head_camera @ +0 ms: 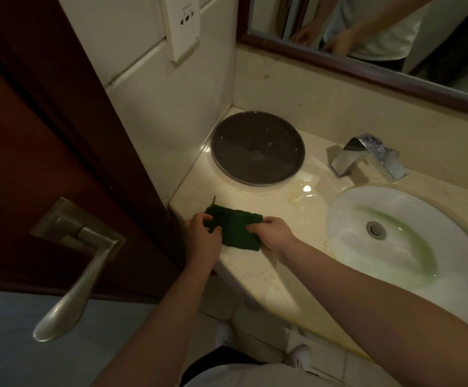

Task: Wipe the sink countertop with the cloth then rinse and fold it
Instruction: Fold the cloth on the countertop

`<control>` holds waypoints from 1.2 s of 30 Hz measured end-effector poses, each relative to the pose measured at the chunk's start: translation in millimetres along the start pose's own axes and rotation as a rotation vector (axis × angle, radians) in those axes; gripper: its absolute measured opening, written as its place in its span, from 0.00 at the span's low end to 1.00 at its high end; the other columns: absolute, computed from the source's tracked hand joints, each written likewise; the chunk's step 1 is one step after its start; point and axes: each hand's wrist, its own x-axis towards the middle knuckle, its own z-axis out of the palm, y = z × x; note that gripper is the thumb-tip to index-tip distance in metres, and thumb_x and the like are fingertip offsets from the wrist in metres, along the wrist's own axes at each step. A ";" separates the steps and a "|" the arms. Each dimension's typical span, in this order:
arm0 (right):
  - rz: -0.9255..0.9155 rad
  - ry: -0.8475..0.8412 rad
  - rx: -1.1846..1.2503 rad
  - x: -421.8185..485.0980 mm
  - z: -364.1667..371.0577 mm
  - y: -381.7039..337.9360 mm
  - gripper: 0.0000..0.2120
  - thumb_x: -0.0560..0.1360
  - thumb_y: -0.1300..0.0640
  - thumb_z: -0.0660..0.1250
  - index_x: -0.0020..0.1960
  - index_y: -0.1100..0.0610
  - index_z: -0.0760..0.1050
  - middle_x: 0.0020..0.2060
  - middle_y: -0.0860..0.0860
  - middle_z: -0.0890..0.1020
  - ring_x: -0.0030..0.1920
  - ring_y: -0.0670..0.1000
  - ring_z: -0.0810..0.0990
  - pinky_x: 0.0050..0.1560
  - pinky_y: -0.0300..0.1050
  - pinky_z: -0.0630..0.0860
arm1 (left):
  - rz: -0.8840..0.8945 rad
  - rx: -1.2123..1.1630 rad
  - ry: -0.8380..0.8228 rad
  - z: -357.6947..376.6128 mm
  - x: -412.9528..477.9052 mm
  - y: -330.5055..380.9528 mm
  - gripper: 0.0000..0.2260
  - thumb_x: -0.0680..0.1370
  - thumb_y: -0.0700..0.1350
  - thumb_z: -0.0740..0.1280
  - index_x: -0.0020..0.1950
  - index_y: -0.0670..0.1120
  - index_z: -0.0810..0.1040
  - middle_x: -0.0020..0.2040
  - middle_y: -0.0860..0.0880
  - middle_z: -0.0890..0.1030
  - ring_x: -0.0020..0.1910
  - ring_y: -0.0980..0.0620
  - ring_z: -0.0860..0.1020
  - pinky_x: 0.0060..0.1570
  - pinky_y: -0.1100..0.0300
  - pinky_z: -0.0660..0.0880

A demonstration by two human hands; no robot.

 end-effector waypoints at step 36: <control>-0.529 0.236 -0.554 144.1 -116.7 -90.1 0.17 0.72 0.61 0.66 0.60 0.55 0.75 0.53 0.55 0.79 0.53 0.57 0.79 0.52 0.45 0.74 | 0.216 0.284 -0.037 82.5 111.1 124.9 0.25 0.78 0.42 0.64 0.74 0.44 0.64 0.71 0.42 0.65 0.69 0.43 0.67 0.68 0.51 0.66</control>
